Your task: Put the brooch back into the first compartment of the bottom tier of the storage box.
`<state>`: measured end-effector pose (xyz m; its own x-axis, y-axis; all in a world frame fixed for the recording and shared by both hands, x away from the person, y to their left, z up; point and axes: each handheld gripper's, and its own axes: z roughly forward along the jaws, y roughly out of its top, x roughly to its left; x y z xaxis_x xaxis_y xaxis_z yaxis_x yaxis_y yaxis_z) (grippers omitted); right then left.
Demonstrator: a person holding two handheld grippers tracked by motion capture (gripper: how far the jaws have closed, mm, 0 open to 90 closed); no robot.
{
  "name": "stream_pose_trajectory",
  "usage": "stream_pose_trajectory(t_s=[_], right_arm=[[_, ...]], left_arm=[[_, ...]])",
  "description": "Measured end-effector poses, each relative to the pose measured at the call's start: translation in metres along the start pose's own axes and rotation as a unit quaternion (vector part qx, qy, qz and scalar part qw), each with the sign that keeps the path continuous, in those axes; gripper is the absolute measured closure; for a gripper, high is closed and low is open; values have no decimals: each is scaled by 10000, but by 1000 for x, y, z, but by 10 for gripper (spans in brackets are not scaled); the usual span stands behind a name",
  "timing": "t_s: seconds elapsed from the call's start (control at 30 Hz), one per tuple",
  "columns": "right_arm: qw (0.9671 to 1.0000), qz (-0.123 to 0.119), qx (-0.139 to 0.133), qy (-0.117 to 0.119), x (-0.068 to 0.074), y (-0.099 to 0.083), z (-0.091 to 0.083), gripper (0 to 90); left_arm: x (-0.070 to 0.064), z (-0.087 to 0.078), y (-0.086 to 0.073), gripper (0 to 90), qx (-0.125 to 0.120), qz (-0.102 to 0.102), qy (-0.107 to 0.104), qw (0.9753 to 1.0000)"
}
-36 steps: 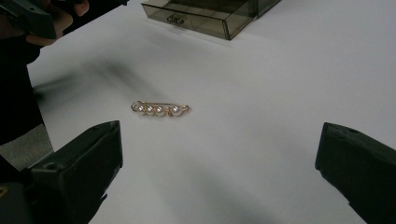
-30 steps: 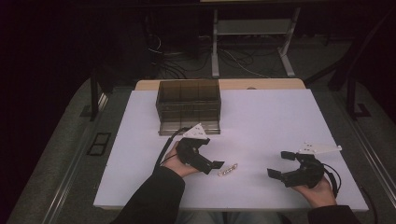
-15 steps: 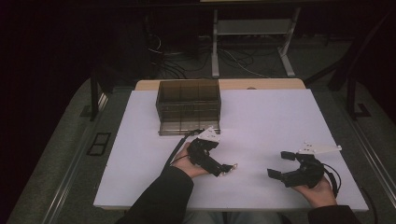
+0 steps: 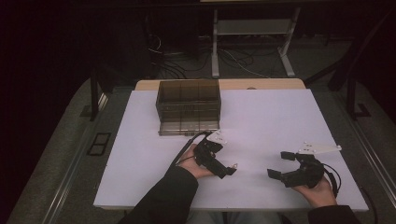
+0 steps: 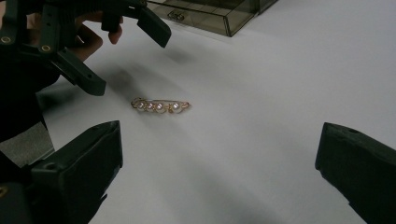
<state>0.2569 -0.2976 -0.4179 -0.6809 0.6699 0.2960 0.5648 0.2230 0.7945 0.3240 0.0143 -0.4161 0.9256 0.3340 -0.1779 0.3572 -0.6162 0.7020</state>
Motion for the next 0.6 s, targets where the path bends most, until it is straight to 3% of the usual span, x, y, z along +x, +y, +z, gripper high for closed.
stream_pose_trajectory(t_s=[0.17, 0.27, 0.33, 0.6], right_arm=[[10000, -25, 2, -3, 0, 0, 0, 3], [10000, -26, 4, -2, 0, 0, 0, 3], [10000, -26, 4, -1, 0, 0, 0, 3], [10000, -27, 12, 3, -1, 0, 0, 3]], left_arm=[[0, 8, 0, 0, 122, 10, -10, 9999], [1, 10, 0, 0, 280, 166, 11, 9995], [1, 13, 0, 0, 287, 104, 23, 9995], [2, 19, -1, 0, 487, 164, 21, 9987]])
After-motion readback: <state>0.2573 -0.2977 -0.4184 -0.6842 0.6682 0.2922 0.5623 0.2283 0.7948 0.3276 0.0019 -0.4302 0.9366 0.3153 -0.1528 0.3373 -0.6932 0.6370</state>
